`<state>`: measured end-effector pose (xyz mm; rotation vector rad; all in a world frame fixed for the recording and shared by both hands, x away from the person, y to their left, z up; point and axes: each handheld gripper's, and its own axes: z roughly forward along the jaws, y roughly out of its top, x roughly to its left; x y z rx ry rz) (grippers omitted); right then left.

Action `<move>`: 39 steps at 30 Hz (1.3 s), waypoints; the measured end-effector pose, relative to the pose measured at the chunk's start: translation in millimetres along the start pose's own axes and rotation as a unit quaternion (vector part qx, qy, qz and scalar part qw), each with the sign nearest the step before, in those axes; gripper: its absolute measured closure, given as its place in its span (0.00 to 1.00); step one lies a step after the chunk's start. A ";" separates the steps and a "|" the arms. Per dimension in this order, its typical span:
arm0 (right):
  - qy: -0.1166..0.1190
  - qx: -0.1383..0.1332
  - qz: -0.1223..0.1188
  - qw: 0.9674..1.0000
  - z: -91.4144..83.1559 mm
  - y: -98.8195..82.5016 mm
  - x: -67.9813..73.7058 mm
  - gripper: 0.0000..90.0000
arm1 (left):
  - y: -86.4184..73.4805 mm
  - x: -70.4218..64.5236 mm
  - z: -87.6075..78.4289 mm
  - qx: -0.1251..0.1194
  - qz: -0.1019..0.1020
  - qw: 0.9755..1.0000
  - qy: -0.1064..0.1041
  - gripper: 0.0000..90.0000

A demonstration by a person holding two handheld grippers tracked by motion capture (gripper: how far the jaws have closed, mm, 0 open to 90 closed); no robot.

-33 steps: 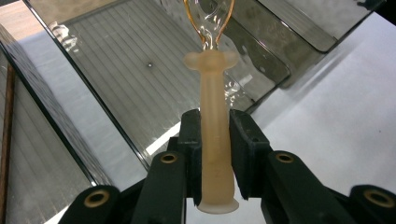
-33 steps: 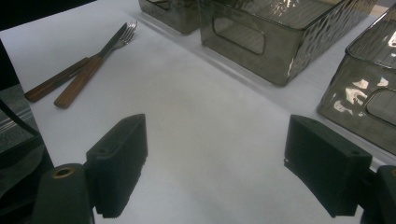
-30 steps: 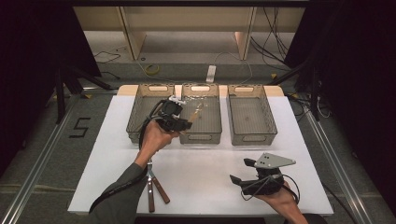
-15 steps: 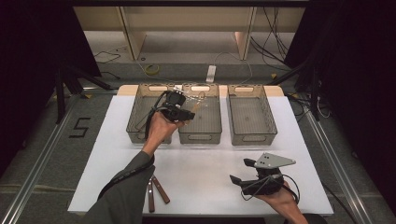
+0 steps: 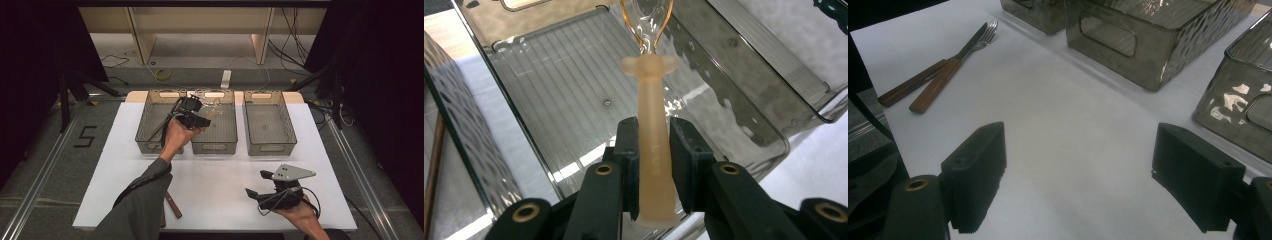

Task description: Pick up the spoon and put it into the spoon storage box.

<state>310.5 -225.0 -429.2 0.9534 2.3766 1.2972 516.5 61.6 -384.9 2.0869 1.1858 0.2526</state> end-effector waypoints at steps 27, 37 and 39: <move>-0.002 -0.001 0.001 1.000 -0.3 -0.1 0.0 0.25 | -37.5 1.7 -57.3 -0.018 -0.005 0.999 -0.045 0.29; -0.004 -0.003 0.002 1.000 -1.0 -0.1 0.1 0.25 | -51.4 -5.7 -66.4 -0.033 0.004 0.998 -0.056 0.25; -0.004 -0.004 0.002 1.000 -1.0 0.0 0.3 0.25 | -54.0 -6.1 -67.0 -0.035 0.006 0.998 -0.053 0.24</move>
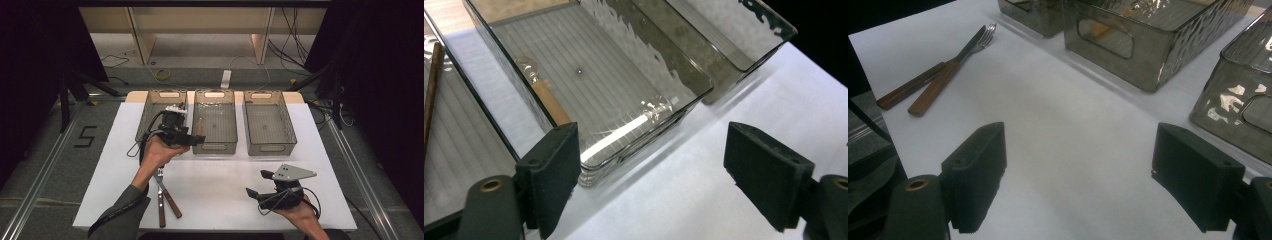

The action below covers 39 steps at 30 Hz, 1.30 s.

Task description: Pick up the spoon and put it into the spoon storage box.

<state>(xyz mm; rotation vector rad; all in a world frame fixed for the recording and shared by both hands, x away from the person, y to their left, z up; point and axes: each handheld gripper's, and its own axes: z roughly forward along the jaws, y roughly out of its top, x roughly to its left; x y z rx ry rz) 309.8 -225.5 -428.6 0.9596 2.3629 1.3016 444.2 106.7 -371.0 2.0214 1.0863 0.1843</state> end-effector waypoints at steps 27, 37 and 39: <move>-0.001 -0.001 -0.003 1.000 -0.1 -0.7 -1.3 0.25 | -47.1 -27.4 -5.8 0.036 0.035 0.999 -0.020 0.23; 0.001 0.001 -0.004 1.000 1.5 -0.3 -1.5 0.25 | -64.7 -27.4 -8.1 0.046 0.036 0.998 -0.026 0.21; 0.001 0.002 -0.004 1.000 1.5 -0.5 -1.4 0.25 | -67.5 -28.2 -8.5 0.048 0.038 0.998 -0.026 0.21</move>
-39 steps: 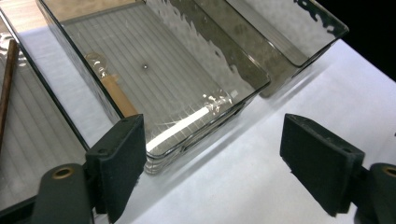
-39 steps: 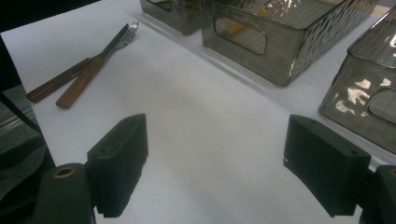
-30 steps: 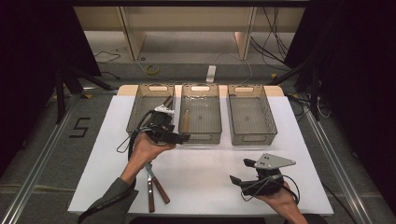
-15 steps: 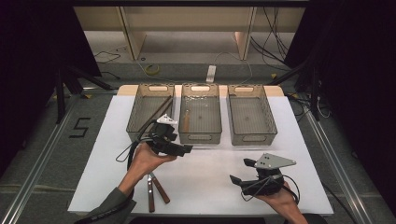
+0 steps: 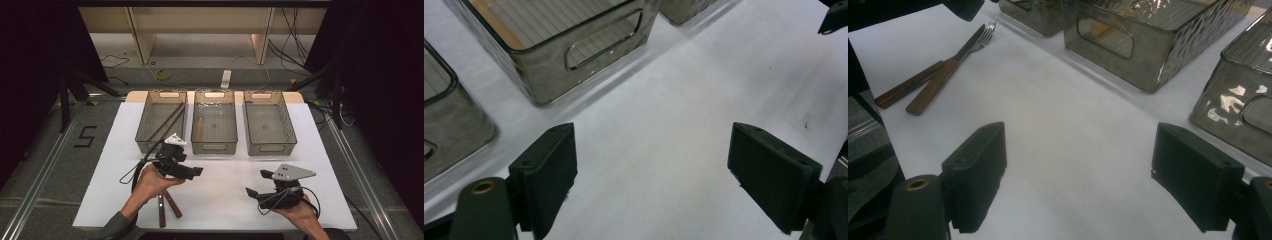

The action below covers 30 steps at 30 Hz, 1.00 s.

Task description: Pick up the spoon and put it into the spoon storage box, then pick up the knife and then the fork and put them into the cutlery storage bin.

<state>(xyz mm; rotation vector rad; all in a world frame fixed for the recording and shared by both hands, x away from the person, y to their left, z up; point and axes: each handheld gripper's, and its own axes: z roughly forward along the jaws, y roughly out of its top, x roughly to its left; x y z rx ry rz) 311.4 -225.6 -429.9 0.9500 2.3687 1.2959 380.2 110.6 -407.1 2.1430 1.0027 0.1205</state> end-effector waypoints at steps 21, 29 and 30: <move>-0.007 0.002 -0.002 1.000 -1.6 -1.3 2.0 0.25 | -34.3 9.0 -1.7 0.034 0.002 0.999 0.029 0.22; -0.006 0.003 0.002 1.000 -1.9 -2.6 -0.7 0.25 | -40.8 7.1 1.0 0.051 0.003 0.998 0.025 0.42; -0.007 0.002 0.002 1.000 -2.2 -2.6 -1.0 0.25 | -42.1 6.7 1.3 0.058 0.008 0.998 0.023 0.48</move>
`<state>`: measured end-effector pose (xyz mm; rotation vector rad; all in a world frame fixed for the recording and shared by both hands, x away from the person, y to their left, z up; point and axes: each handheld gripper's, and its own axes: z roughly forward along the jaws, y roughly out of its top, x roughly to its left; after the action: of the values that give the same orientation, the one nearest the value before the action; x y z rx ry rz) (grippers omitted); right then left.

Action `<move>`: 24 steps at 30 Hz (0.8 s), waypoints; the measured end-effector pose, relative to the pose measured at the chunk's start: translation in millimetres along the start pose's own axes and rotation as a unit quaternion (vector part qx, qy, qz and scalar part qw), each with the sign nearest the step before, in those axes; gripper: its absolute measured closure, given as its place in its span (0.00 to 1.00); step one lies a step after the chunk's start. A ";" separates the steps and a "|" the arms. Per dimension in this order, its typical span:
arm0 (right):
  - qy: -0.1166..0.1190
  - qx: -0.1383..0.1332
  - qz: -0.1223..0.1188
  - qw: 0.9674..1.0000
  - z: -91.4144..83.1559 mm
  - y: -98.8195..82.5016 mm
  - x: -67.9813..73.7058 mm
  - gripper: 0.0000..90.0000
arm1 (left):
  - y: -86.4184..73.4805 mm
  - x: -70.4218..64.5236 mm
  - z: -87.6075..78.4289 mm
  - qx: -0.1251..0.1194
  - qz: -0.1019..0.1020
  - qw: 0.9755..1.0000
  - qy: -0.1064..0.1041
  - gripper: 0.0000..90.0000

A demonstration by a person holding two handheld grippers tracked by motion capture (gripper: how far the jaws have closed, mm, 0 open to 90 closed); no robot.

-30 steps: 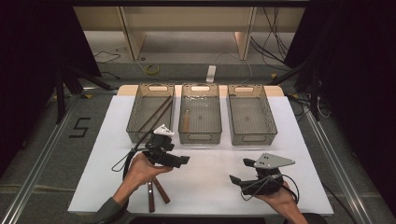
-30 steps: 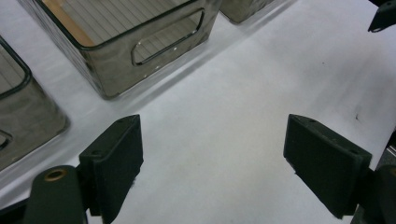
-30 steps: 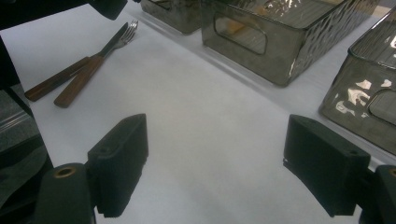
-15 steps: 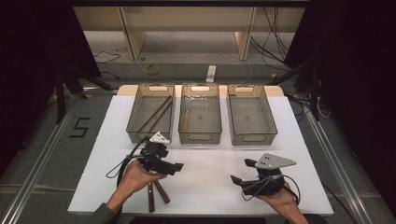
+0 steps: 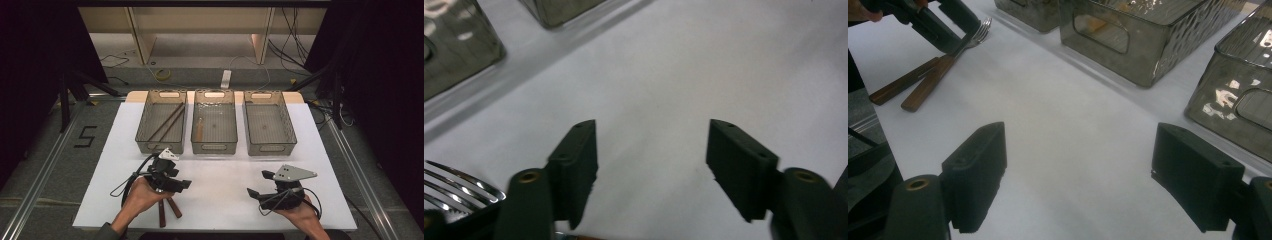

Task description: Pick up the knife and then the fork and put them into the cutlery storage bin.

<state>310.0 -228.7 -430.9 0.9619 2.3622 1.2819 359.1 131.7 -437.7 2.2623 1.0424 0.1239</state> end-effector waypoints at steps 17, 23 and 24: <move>-0.003 0.003 -0.007 1.000 -0.3 0.5 3.0 0.25 | -20.2 -7.9 10.9 0.094 0.038 0.994 -0.032 0.99; -0.002 0.003 -0.007 1.000 -0.5 0.6 2.8 0.25 | -27.2 -8.3 15.5 0.132 0.037 0.990 -0.039 0.99; -0.003 0.003 -0.007 1.000 -0.4 0.7 3.1 0.25 | -27.9 -8.2 15.8 0.135 0.032 0.989 -0.040 0.99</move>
<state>307.7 -226.6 -429.9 0.9485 2.3660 1.2663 340.7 131.3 -465.0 2.5222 0.9930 -0.0868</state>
